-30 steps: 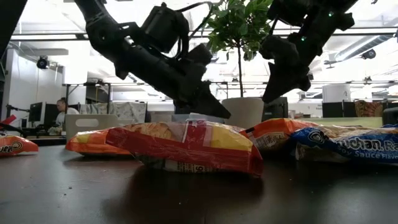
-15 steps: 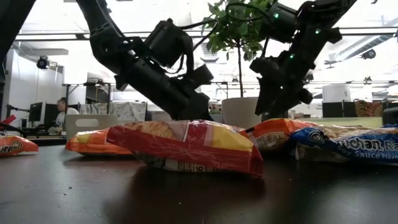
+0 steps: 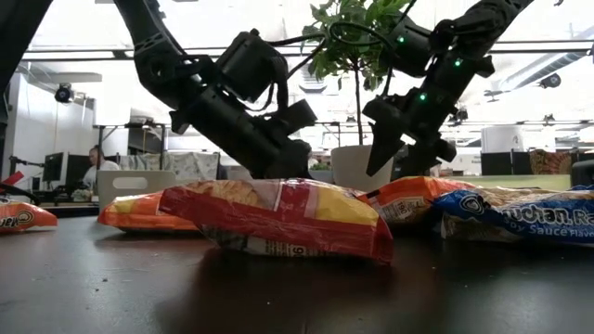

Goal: Sort Maruchan noodles
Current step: Put the orange noodle pack into the yellow bin

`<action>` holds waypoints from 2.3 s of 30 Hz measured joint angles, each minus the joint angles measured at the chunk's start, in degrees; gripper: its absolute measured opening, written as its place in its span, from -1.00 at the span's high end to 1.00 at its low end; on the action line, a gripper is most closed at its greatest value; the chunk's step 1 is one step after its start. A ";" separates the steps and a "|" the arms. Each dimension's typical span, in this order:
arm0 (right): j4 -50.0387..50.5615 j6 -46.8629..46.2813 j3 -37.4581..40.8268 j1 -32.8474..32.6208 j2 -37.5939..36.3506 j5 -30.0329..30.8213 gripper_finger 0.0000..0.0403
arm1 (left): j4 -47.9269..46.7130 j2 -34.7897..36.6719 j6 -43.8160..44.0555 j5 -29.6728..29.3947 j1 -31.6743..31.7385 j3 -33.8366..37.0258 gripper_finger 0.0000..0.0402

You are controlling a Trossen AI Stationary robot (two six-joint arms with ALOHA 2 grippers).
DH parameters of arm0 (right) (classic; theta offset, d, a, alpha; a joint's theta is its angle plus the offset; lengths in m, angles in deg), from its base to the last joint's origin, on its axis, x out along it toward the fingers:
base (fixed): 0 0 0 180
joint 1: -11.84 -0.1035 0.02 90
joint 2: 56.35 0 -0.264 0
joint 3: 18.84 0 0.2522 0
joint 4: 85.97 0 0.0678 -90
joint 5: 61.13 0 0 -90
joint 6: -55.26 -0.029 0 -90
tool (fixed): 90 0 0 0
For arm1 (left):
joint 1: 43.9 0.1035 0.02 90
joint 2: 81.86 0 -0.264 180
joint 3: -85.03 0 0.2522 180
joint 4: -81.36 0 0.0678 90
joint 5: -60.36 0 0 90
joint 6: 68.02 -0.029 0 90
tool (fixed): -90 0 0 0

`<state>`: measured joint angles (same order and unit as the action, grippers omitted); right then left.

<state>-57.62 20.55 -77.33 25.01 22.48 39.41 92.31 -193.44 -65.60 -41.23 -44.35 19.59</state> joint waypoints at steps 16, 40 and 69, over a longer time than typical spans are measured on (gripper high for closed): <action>-2.12 0.84 0.00 0.00 -0.37 0.11 -0.78 | 4.95 -2.23 0.27 -6.10 0.87 -0.09 1.00; -9.43 6.57 0.04 1.21 6.68 1.47 -0.78 | -0.79 -2.87 3.28 -5.73 0.37 0.30 1.00; -20.06 8.49 0.04 1.25 10.54 -15.50 0.07 | -1.23 -2.87 4.44 -5.96 0.37 0.50 1.00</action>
<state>-77.69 29.04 -77.29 26.26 33.02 23.91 91.08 -196.31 -61.17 -47.18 -43.98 20.09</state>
